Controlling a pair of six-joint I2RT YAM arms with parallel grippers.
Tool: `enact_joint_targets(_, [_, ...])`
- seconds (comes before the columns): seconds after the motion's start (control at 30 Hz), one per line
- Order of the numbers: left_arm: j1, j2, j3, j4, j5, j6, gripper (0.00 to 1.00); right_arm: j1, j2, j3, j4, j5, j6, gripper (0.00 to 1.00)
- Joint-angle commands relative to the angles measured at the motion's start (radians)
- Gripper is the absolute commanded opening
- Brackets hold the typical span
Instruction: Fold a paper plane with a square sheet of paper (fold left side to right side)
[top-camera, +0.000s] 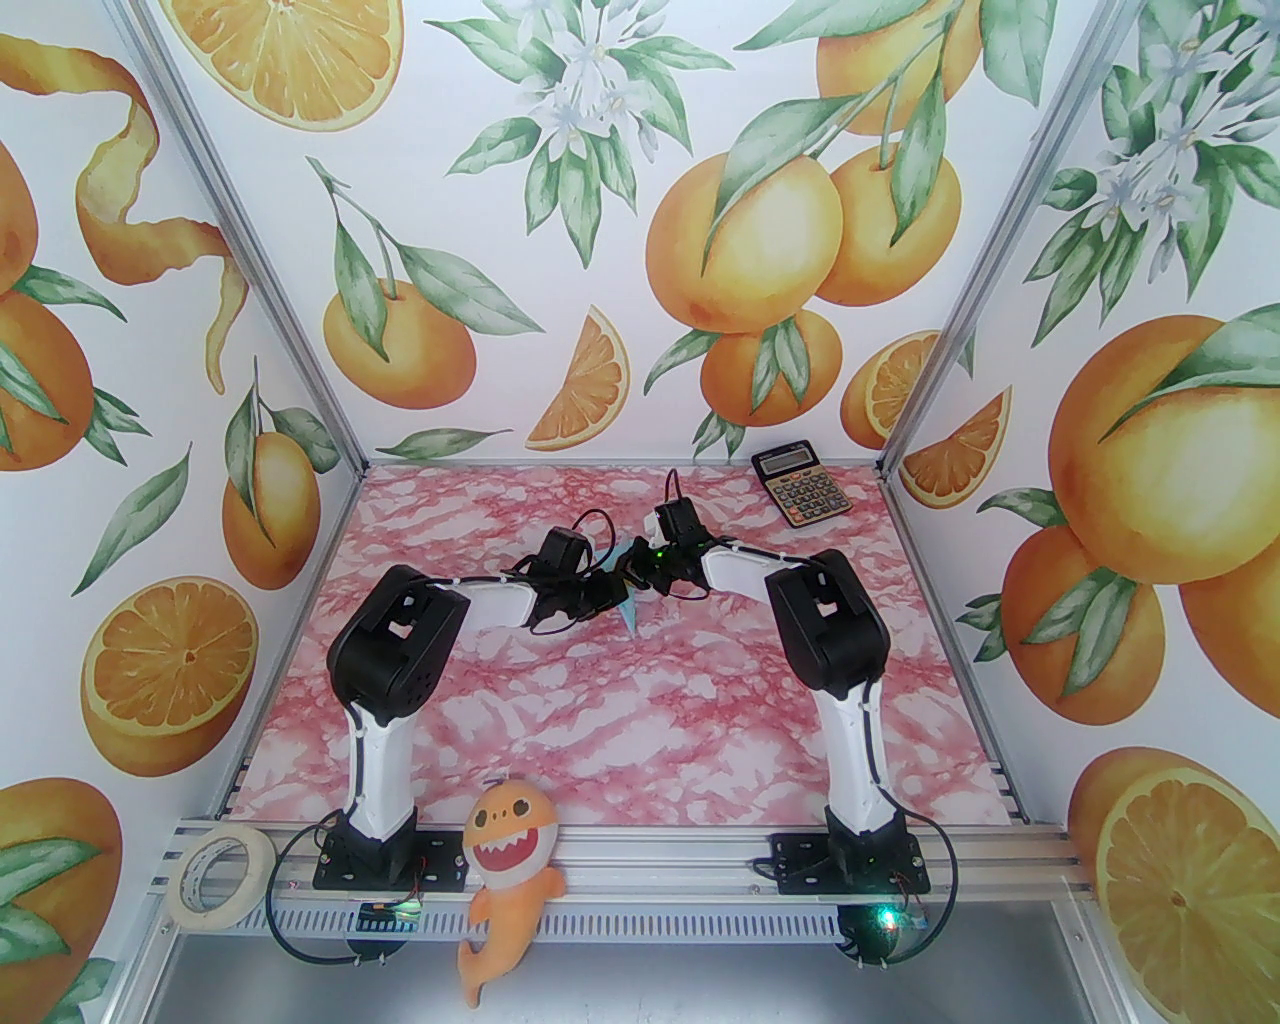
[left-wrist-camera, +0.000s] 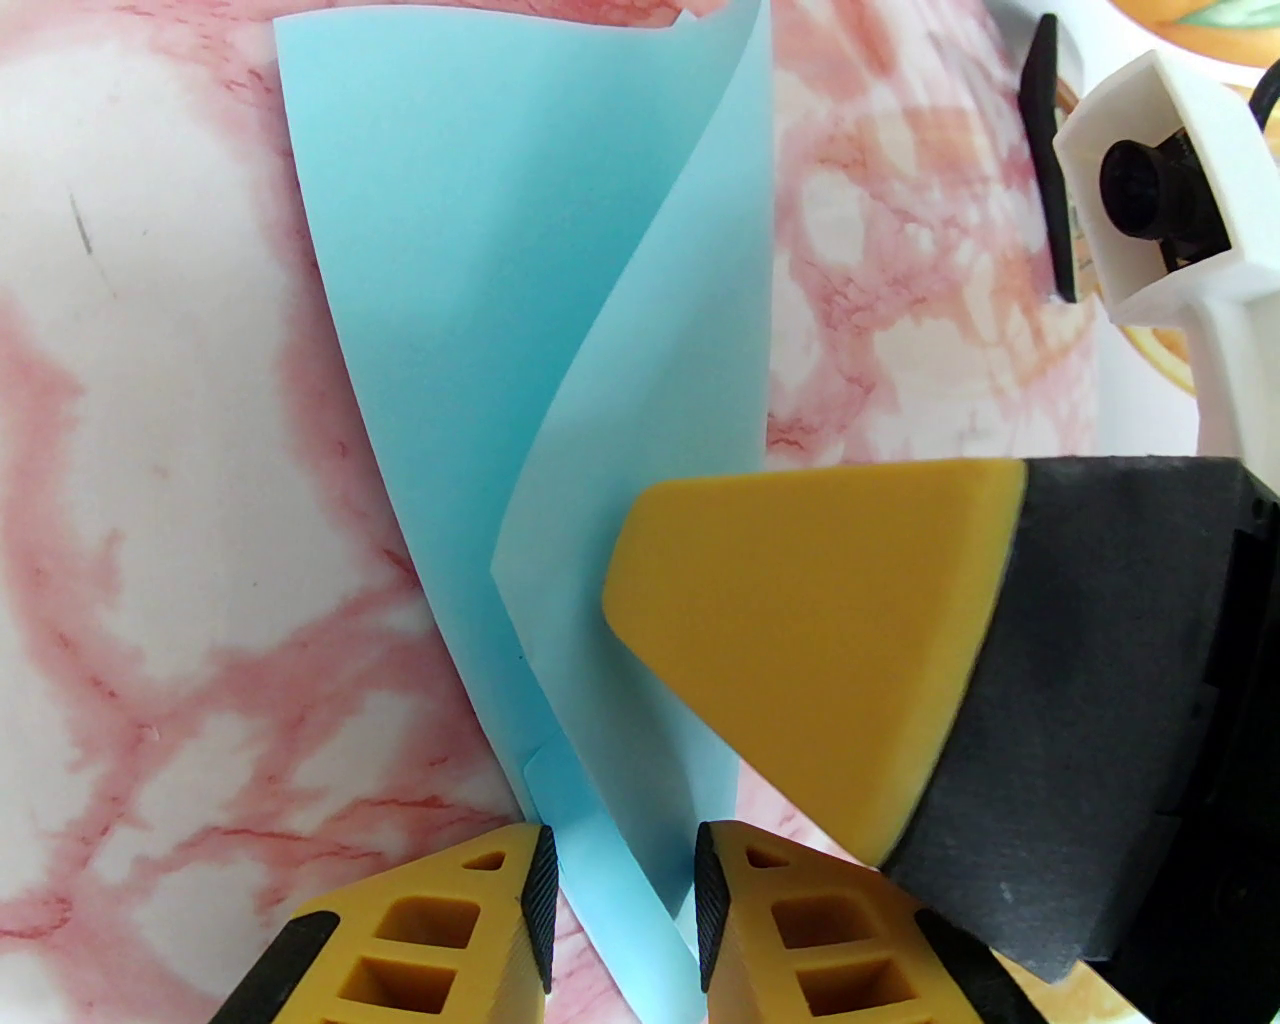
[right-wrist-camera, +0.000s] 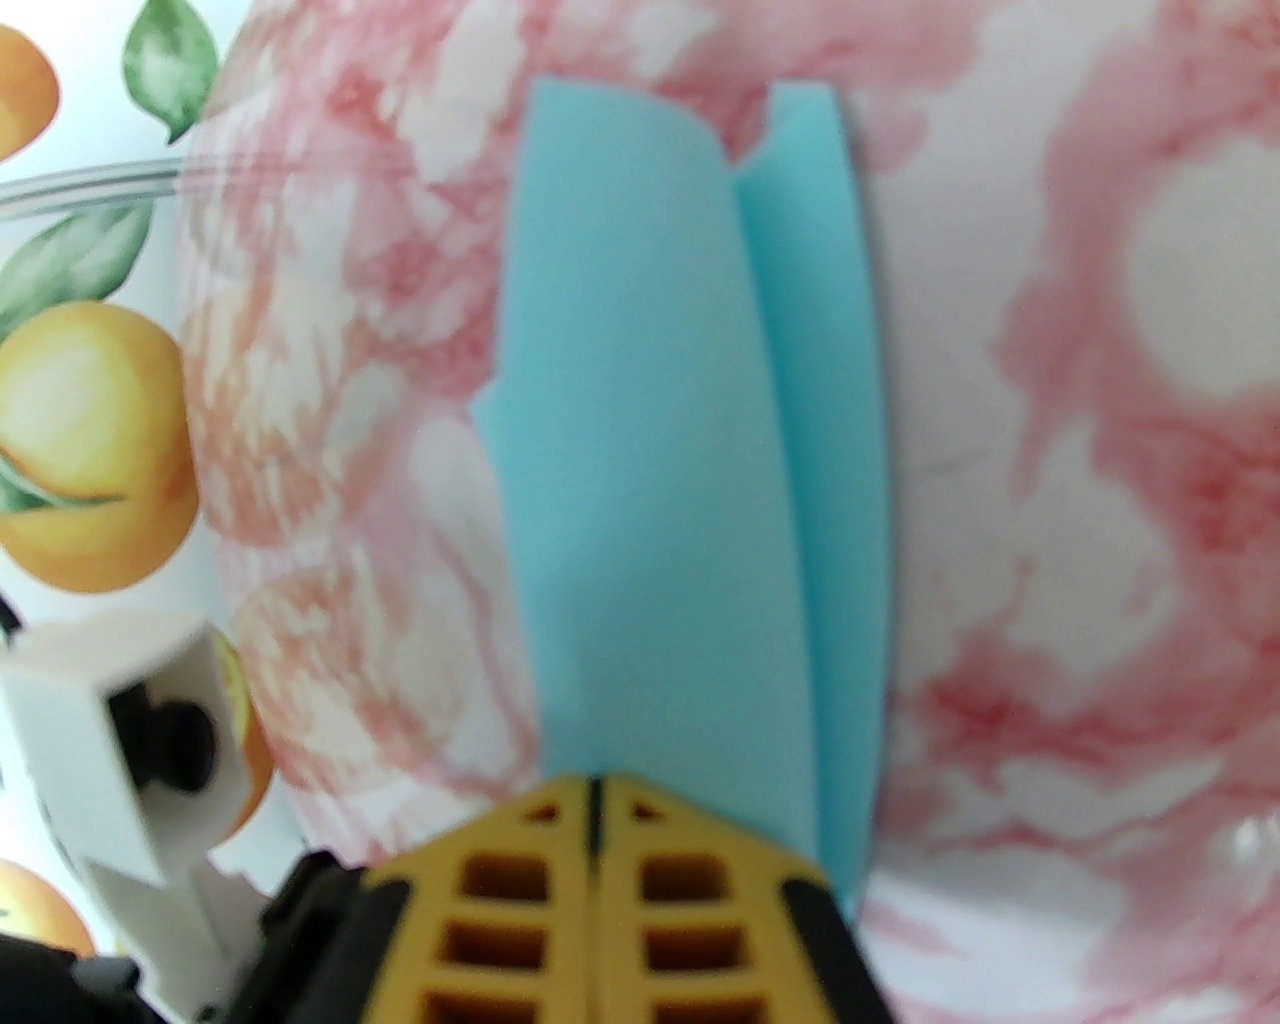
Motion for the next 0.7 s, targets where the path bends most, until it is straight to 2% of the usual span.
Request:
enact_joint_targets(0.0, [-0.001, 0.031, 0.035, -0.005, -0.006, 0.023, 0.28, -0.002, -0.008, -0.018, 0.020, -0.010, 0.005, 0.10])
enact_joint_targets(0.13, [0.000, 0.038, 0.041, -0.009, -0.008, 0.025, 0.26, -0.007, -0.024, -0.022, 0.028, -0.018, 0.008, 0.13])
enact_joint_targets(0.23, [0.000, 0.043, 0.045, -0.013, -0.007, 0.028, 0.26, -0.009, -0.040, -0.032, 0.036, -0.019, 0.009, 0.22])
enact_joint_targets(0.37, [0.000, 0.054, 0.060, -0.034, -0.006, 0.036, 0.26, -0.019, -0.073, -0.056, 0.060, -0.029, 0.017, 0.30])
enact_joint_targets(0.67, [0.000, 0.061, 0.066, -0.039, -0.003, 0.037, 0.26, -0.037, -0.135, -0.090, 0.059, -0.046, 0.009, 0.33])
